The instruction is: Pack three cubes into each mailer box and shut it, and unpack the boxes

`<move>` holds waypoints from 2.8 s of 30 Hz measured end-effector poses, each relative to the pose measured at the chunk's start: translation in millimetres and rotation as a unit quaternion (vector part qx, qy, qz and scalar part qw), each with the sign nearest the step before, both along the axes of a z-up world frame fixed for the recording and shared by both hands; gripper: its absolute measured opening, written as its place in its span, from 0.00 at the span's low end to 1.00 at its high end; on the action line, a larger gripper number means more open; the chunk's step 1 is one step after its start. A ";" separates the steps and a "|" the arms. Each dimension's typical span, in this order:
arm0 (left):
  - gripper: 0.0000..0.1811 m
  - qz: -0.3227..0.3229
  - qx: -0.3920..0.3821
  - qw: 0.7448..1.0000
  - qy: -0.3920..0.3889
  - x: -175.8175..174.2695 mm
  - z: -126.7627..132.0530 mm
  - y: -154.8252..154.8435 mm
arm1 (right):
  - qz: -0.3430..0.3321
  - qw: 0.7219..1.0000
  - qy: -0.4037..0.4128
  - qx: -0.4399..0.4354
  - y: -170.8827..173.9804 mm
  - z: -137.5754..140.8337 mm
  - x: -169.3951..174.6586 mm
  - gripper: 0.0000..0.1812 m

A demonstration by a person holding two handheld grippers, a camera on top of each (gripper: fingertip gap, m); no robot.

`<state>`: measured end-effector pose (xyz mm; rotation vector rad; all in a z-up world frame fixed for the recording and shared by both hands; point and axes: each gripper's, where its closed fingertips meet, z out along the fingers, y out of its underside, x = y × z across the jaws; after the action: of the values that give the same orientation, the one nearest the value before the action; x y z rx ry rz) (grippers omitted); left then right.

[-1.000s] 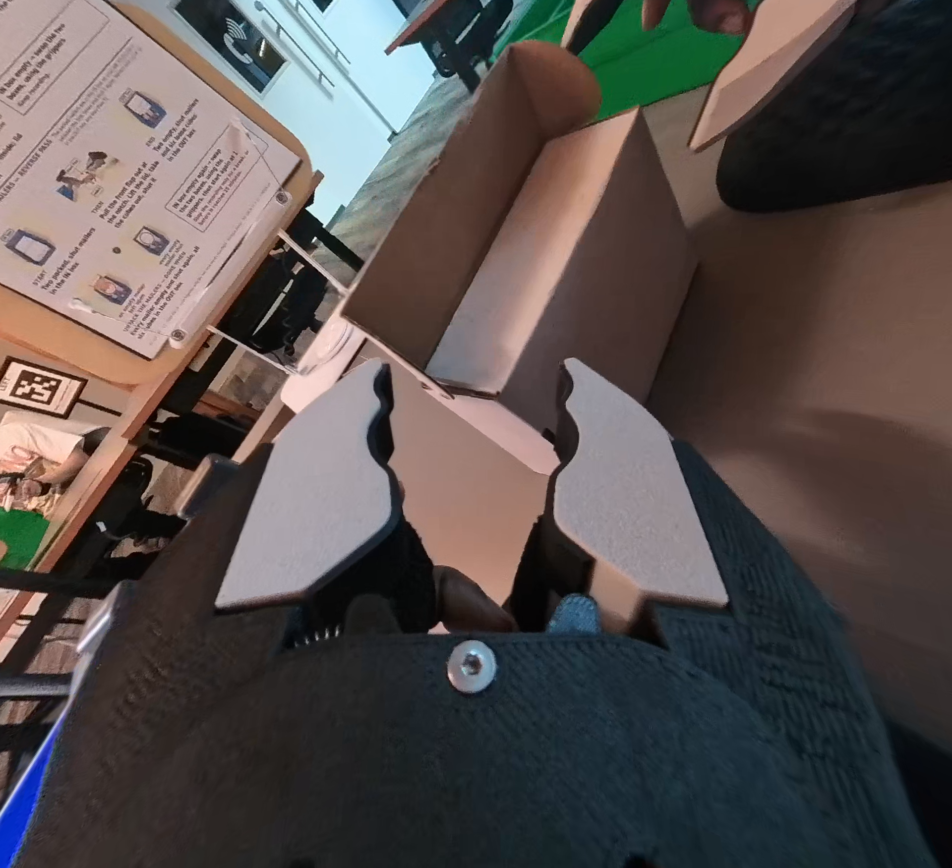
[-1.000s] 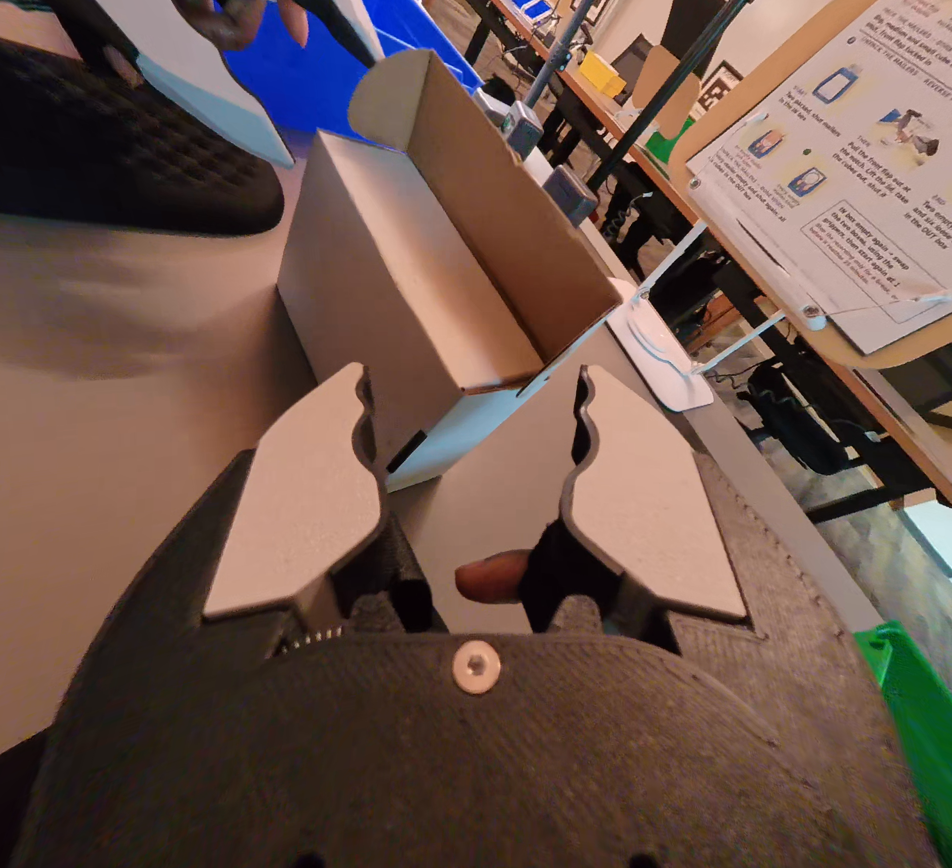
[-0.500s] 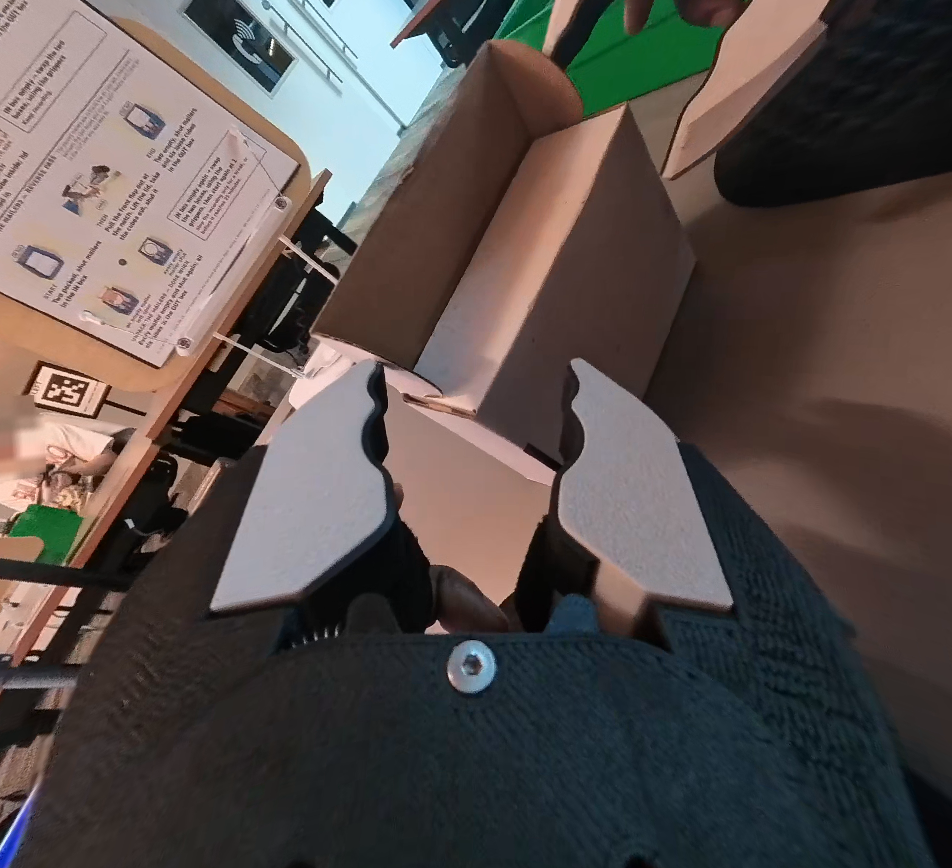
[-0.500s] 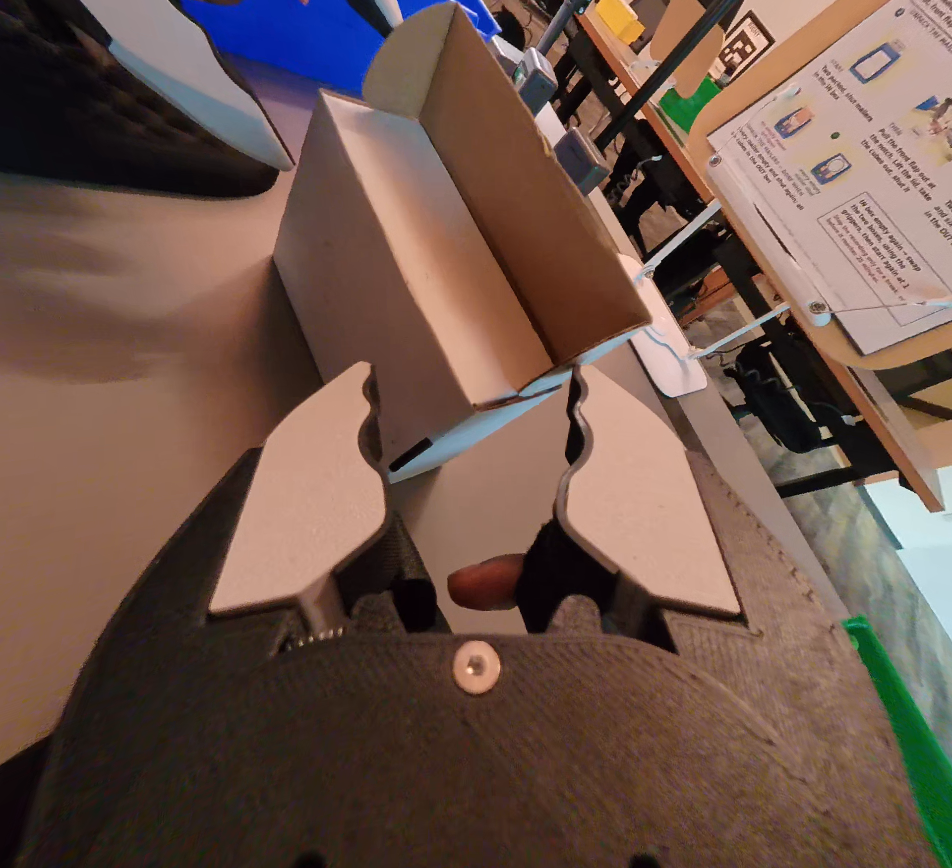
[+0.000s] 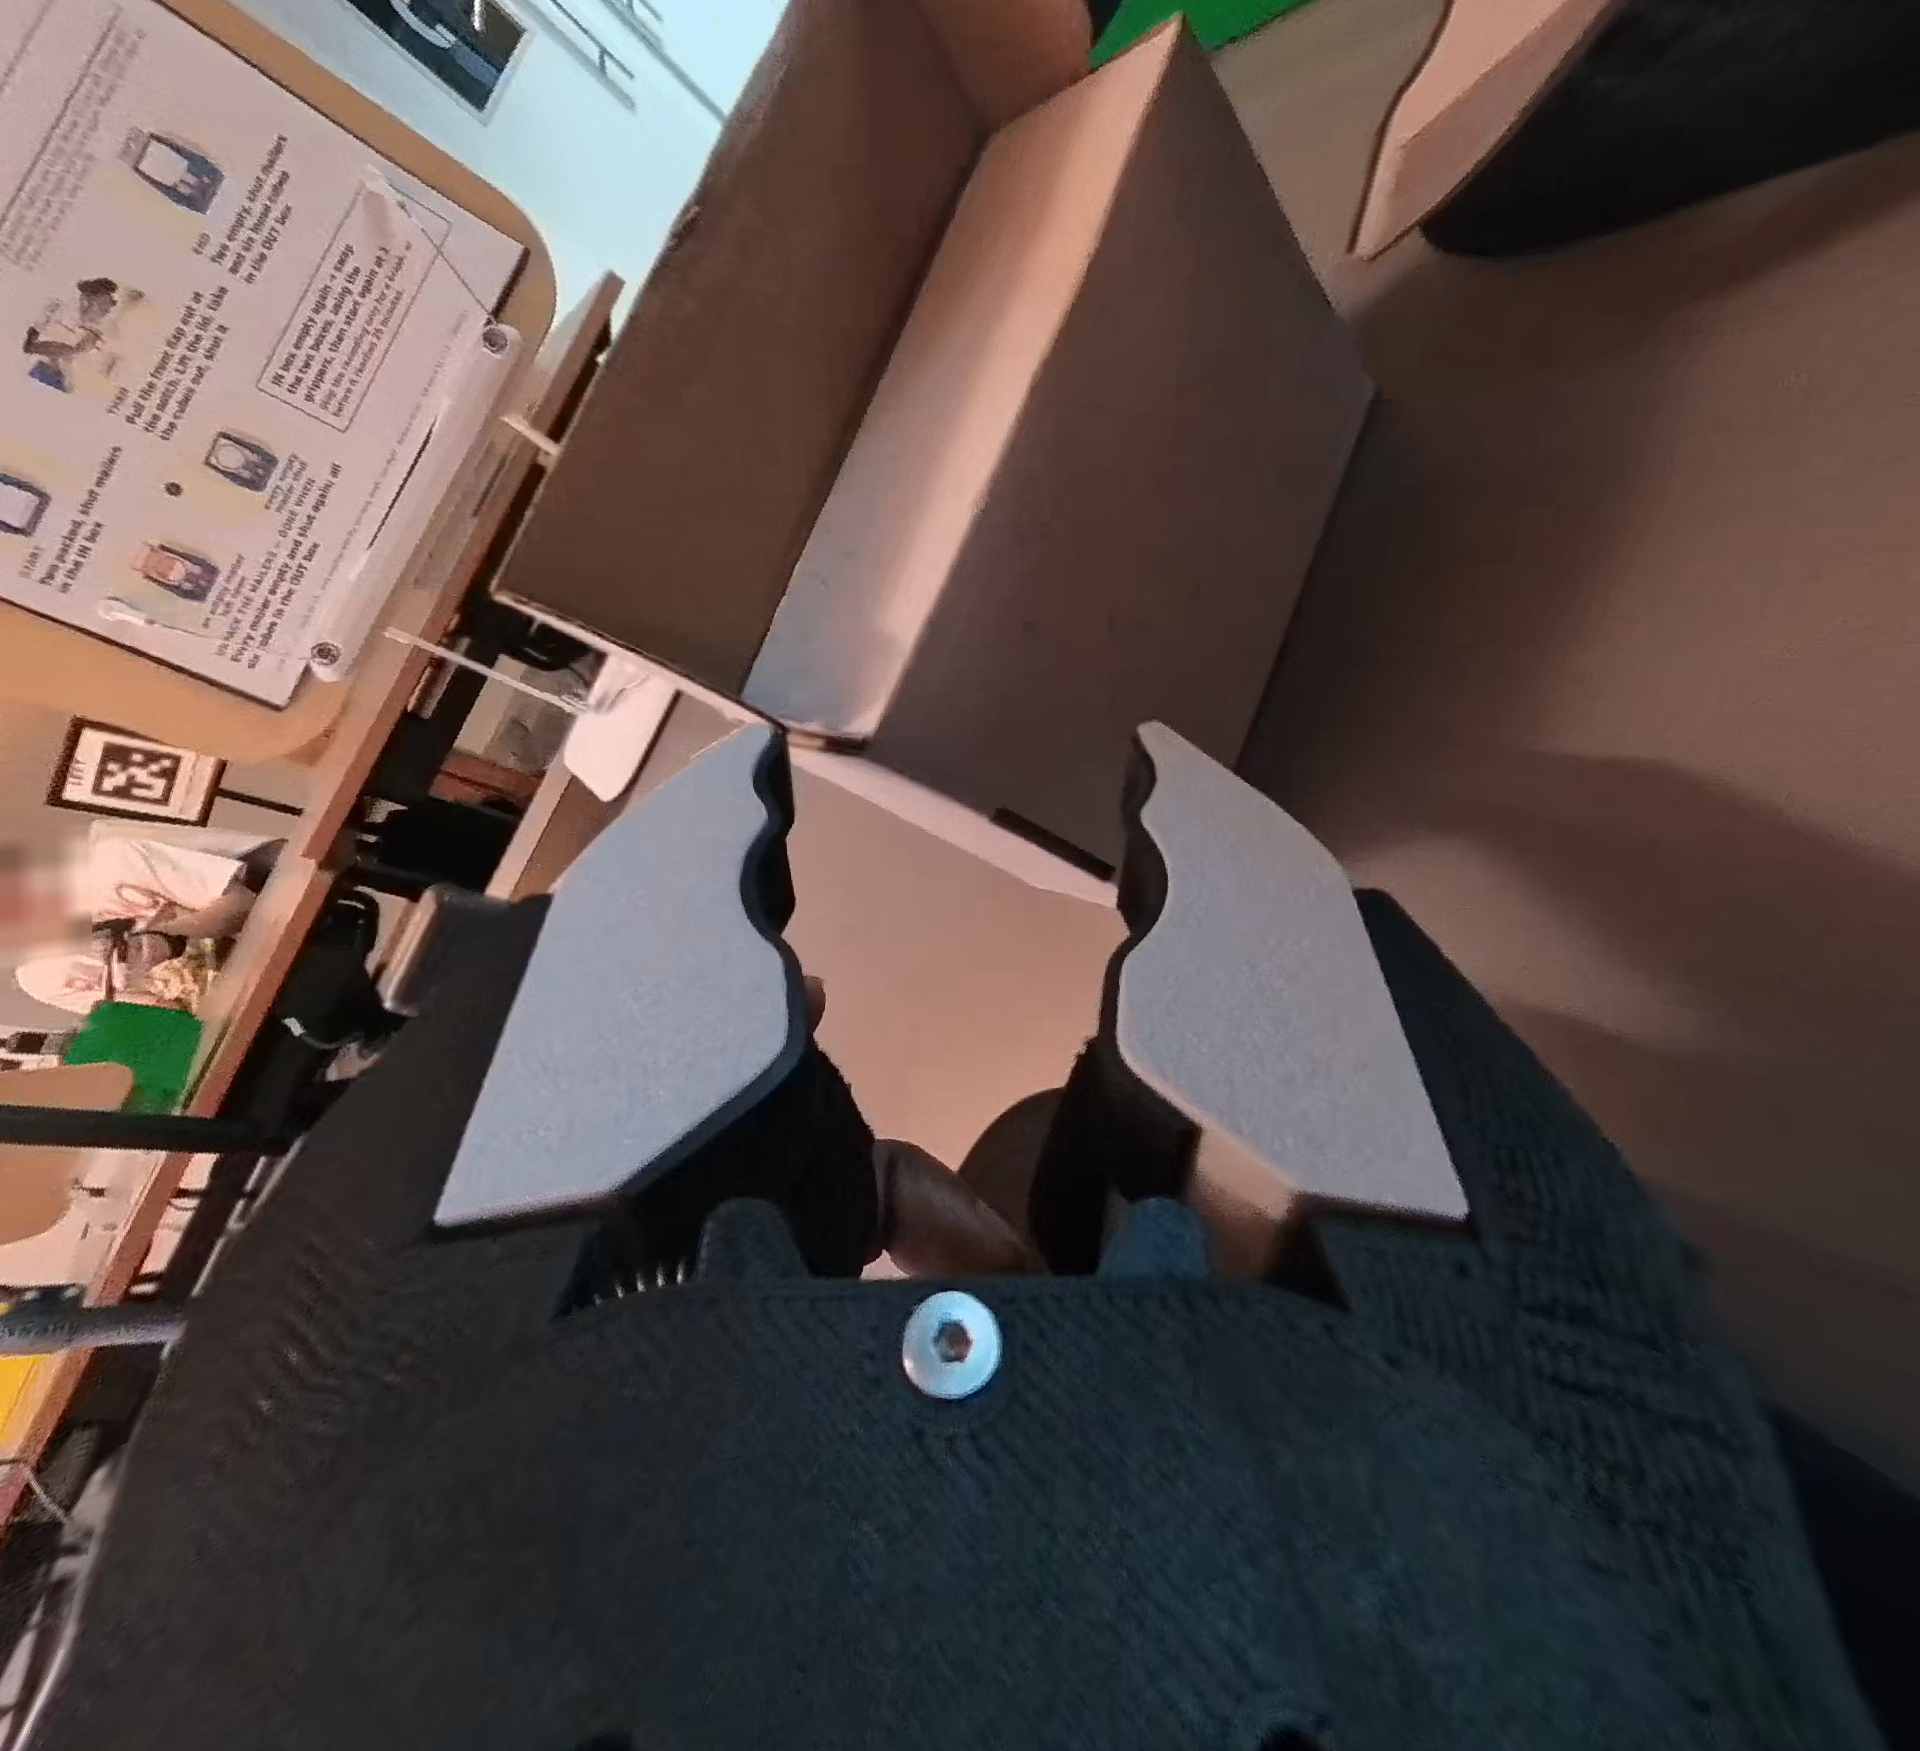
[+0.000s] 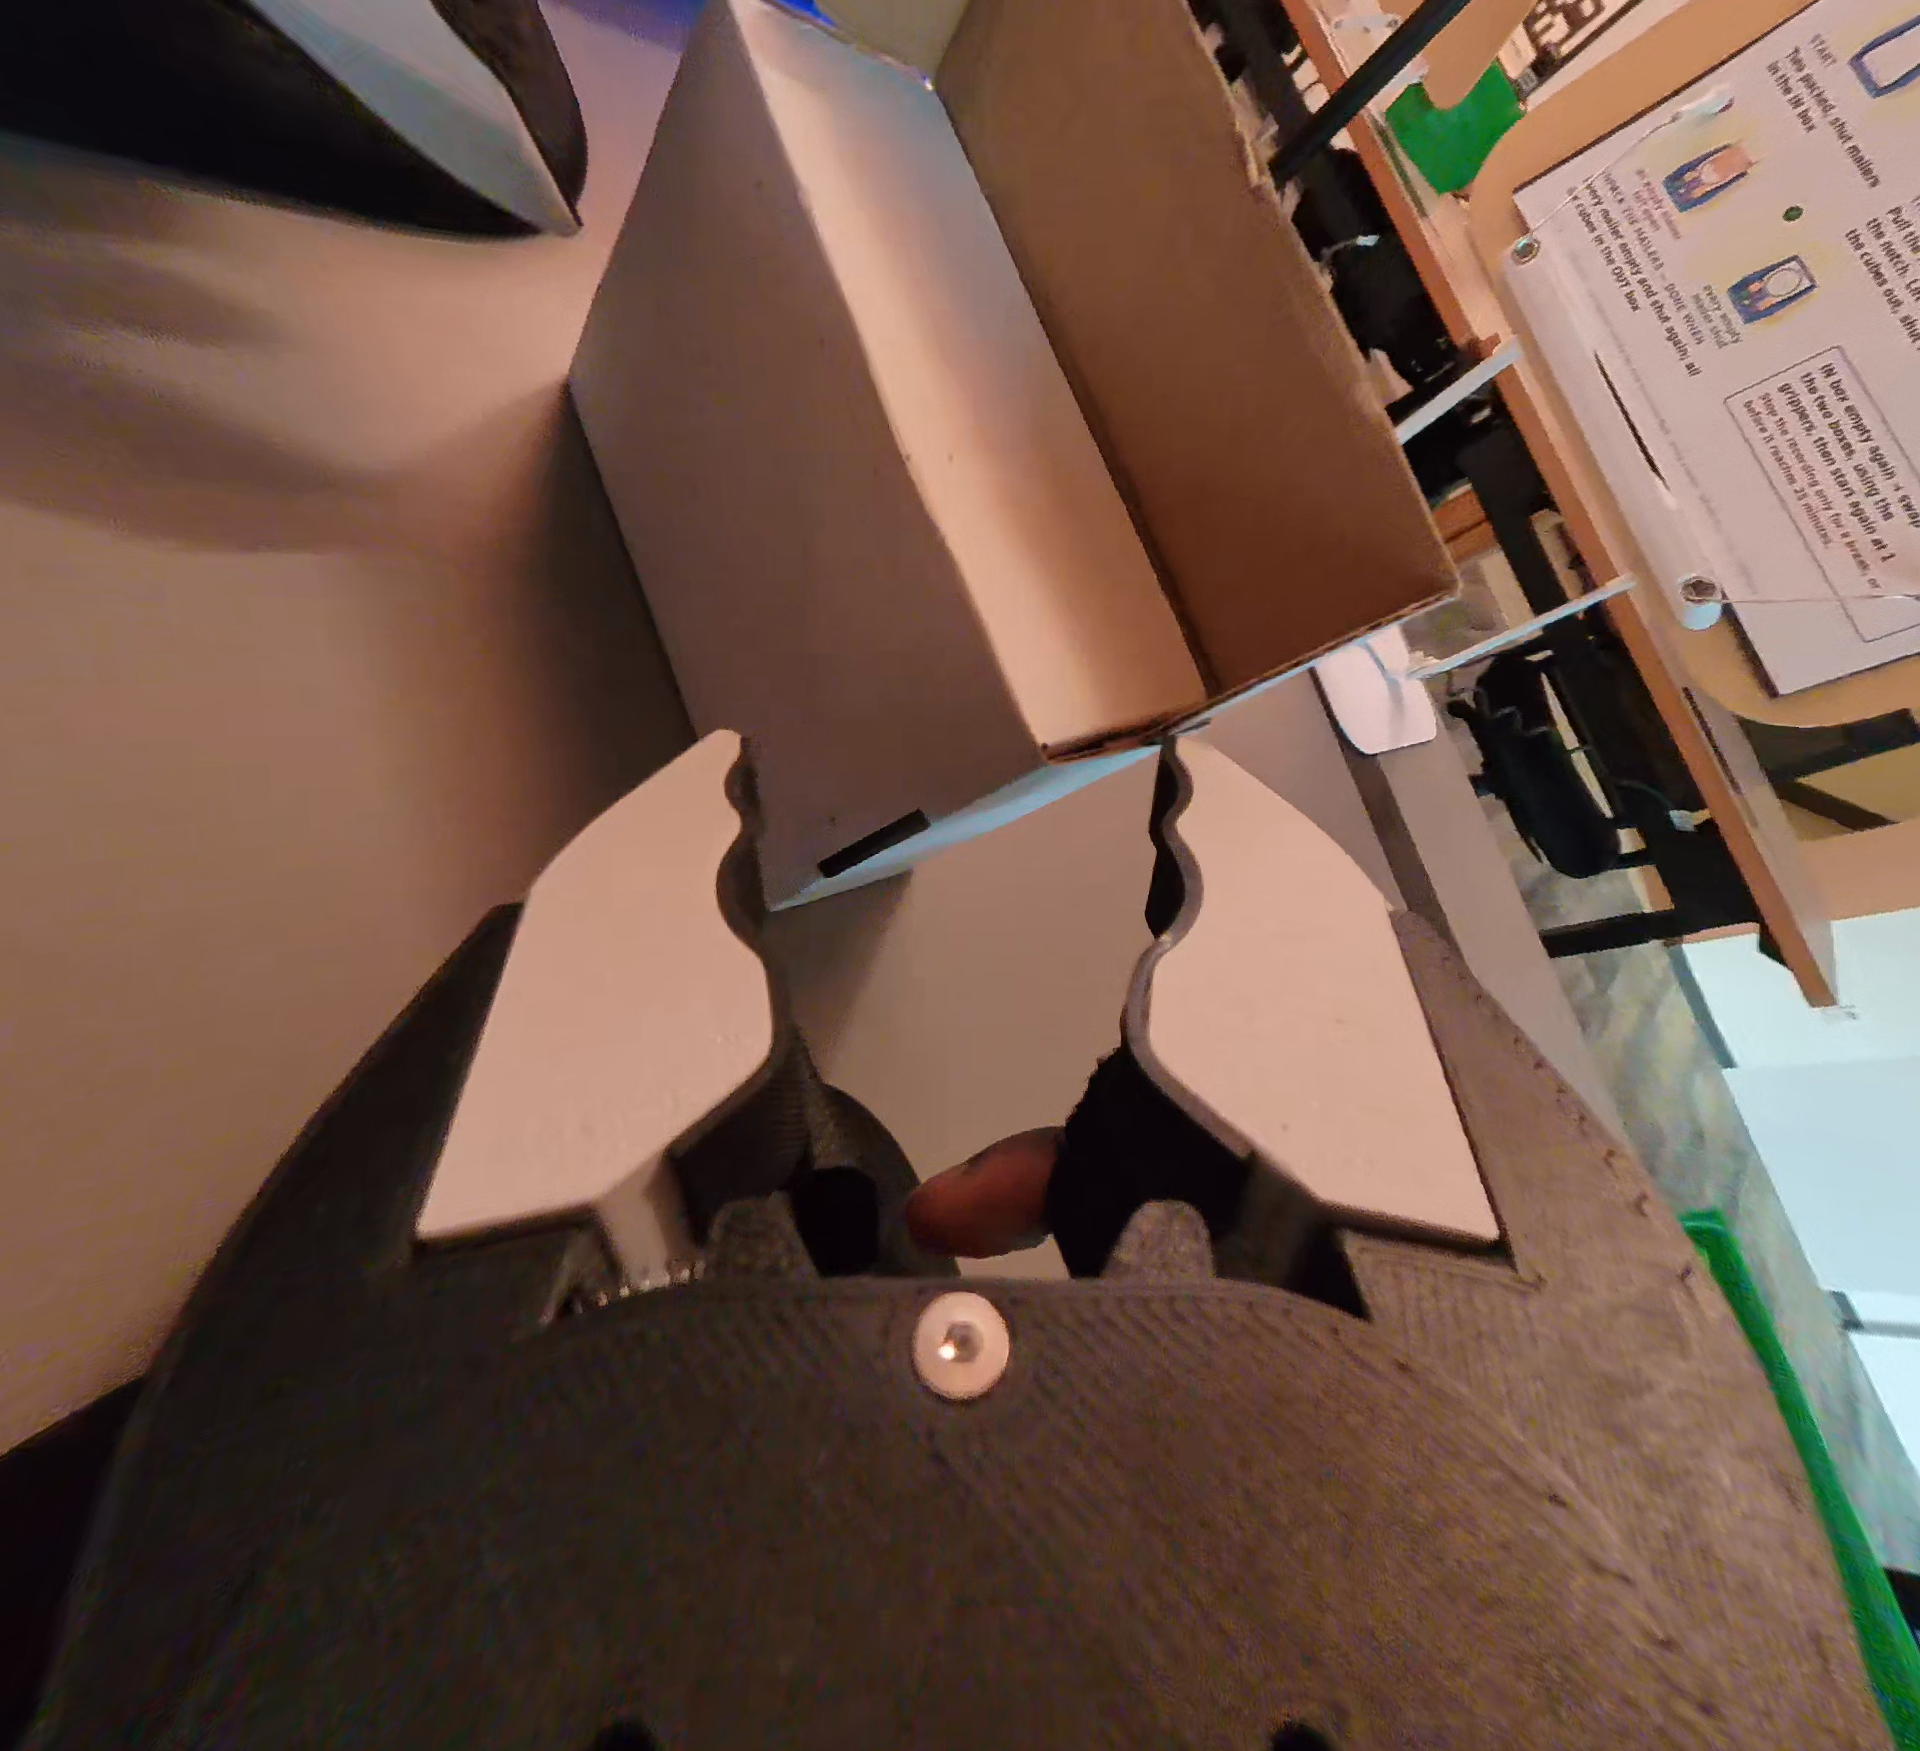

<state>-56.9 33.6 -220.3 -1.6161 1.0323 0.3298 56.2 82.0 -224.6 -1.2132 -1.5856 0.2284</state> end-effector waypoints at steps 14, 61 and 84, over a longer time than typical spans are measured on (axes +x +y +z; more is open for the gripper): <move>0.46 -0.119 -0.002 0.993 -0.025 7.0 42.3 18.0 | 0.066 0.998 0.022 -0.004 13.7 41.4 -10.3 0.55; 0.02 0.056 -0.070 0.959 -0.269 -13.2 25.4 14.0 | -0.104 0.968 0.148 -0.171 26.6 32.9 1.8 0.02; 0.02 0.086 -0.044 0.969 -0.229 -13.2 21.9 17.2 | -0.149 0.944 0.121 -0.268 21.6 24.2 4.4 0.02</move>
<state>-70.1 50.8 -198.4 -1.7581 0.5639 0.0175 60.6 103.6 -200.4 -1.7491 -1.1364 0.6162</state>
